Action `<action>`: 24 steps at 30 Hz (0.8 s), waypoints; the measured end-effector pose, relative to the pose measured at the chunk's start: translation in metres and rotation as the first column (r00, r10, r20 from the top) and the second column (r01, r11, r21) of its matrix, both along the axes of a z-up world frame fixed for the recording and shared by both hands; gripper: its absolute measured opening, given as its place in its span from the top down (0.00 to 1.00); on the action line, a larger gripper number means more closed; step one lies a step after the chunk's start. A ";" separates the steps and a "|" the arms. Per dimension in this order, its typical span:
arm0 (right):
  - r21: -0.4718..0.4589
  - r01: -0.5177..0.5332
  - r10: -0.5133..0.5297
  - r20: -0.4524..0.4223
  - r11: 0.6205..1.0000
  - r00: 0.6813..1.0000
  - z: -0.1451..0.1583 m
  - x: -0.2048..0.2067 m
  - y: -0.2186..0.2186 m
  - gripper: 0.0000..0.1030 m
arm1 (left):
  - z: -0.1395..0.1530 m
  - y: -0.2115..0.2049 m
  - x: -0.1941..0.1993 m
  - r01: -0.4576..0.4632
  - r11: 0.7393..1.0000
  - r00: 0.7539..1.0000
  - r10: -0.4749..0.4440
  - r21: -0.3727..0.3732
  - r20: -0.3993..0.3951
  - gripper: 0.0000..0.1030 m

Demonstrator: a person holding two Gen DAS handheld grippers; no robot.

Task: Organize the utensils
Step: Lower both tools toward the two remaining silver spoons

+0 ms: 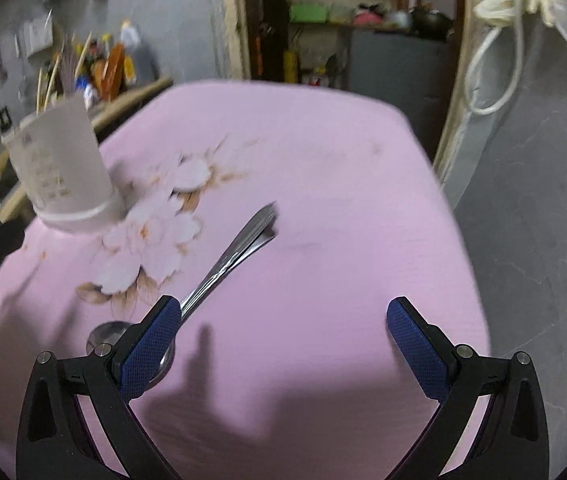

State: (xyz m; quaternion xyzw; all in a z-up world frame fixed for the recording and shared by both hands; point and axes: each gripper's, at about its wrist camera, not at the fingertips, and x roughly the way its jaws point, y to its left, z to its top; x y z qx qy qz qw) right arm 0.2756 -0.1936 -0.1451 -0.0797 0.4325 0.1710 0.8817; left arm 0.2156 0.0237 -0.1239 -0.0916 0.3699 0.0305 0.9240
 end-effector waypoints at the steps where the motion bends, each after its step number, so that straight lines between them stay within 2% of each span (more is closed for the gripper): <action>1: -0.013 -0.015 0.014 -0.012 1.000 1.000 -0.003 0.001 0.005 0.00 | -0.003 0.004 0.000 -0.017 1.000 1.000 0.017 -0.005 -0.019 0.09; 6: -0.098 -0.039 0.036 -0.029 0.994 0.999 -0.012 0.001 0.021 0.00 | -0.009 0.021 -0.007 -0.094 0.994 0.995 0.091 -0.052 -0.048 0.09; 10: -0.157 -0.028 0.023 -0.032 0.987 0.999 -0.014 0.004 0.031 0.00 | -0.008 0.028 -0.009 -0.112 0.990 0.992 0.107 -0.081 -0.062 0.09; 16: -0.194 0.000 -0.012 -0.061 0.981 0.998 -0.014 0.005 0.036 0.00 | -0.007 0.021 -0.003 -0.082 0.991 0.994 0.074 -0.104 -0.082 0.09; 22: -0.223 0.011 -0.030 -0.081 0.975 0.996 -0.013 -0.001 0.027 0.00 | -0.005 0.013 0.000 -0.037 0.993 0.997 0.029 -0.109 -0.067 0.09; 24: -0.270 0.024 -0.051 -0.094 0.963 0.994 -0.017 -0.001 0.026 0.00 | -0.004 0.011 0.001 -0.019 0.993 0.998 0.012 -0.116 -0.062 0.09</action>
